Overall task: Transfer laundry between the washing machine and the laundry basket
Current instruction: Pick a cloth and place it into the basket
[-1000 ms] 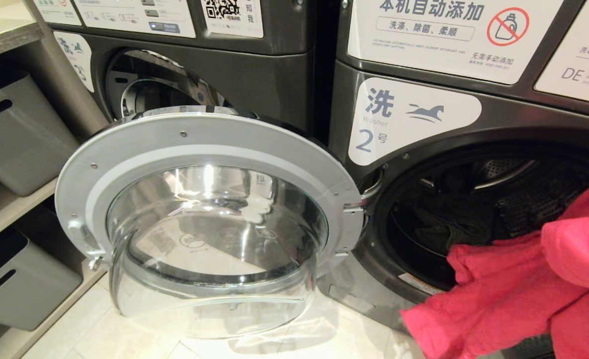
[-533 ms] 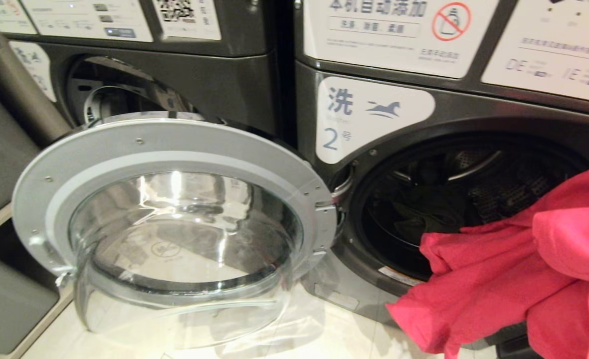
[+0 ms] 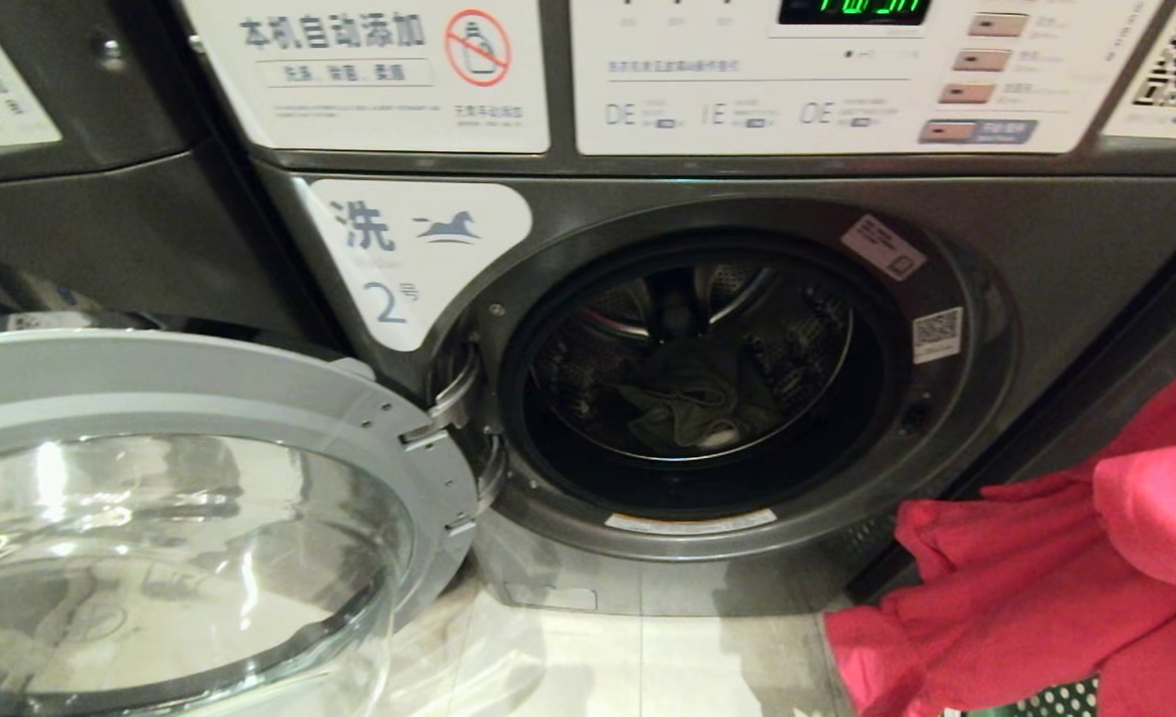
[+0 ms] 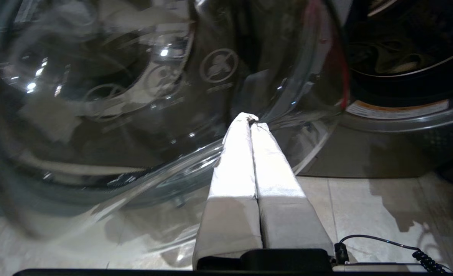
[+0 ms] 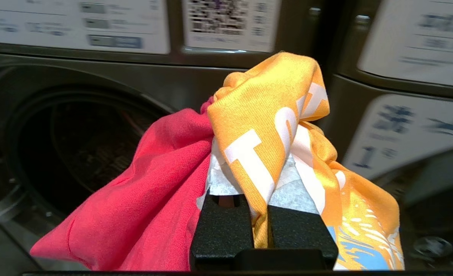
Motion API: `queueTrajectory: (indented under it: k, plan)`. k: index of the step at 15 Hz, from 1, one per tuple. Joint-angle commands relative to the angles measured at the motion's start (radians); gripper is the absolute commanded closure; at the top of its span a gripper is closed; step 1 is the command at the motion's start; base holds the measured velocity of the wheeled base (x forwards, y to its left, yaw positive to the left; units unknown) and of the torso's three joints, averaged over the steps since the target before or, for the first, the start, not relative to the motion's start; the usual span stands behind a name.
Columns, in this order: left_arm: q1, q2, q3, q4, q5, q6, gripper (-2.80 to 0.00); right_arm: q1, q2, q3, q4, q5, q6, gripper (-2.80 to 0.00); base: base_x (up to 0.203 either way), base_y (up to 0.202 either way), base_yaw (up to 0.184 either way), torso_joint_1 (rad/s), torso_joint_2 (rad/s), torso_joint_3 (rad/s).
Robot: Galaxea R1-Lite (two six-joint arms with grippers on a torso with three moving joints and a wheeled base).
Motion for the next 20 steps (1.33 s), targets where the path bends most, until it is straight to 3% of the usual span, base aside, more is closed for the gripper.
queueTrajectory:
  k: [1,9,12,15,20]
  plan:
    - [0.001,-0.001,0.011,-0.001,0.000,-0.001,0.00,0.000,0.015,-0.014,-0.002,-0.001,-0.001,0.00,-0.003,0.007,-0.175,0.002,0.00,0.001]
    - [0.001,-0.001,0.011,-0.001,0.000,-0.001,0.00,-0.030,0.073,-0.031,0.001,-0.042,0.010,0.00,0.000,0.007,-0.166,0.001,0.00,0.001]
    - [0.001,-0.001,0.011,-0.001,0.000,-0.001,0.00,-0.069,0.134,-0.028,0.000,-0.102,0.017,0.00,0.001,0.002,-0.024,0.000,0.00,0.004]
    - [0.001,-0.001,0.011,-0.001,0.000,-0.001,0.00,-0.084,0.188,-0.020,0.001,-0.104,0.078,0.00,0.000,0.000,0.000,0.000,0.00,0.000]
    - [0.000,-0.001,0.011,-0.001,0.000,-0.001,0.00,-0.084,0.269,0.050,0.001,-0.106,0.113,0.00,0.000,0.000,0.000,0.000,0.00,0.000]
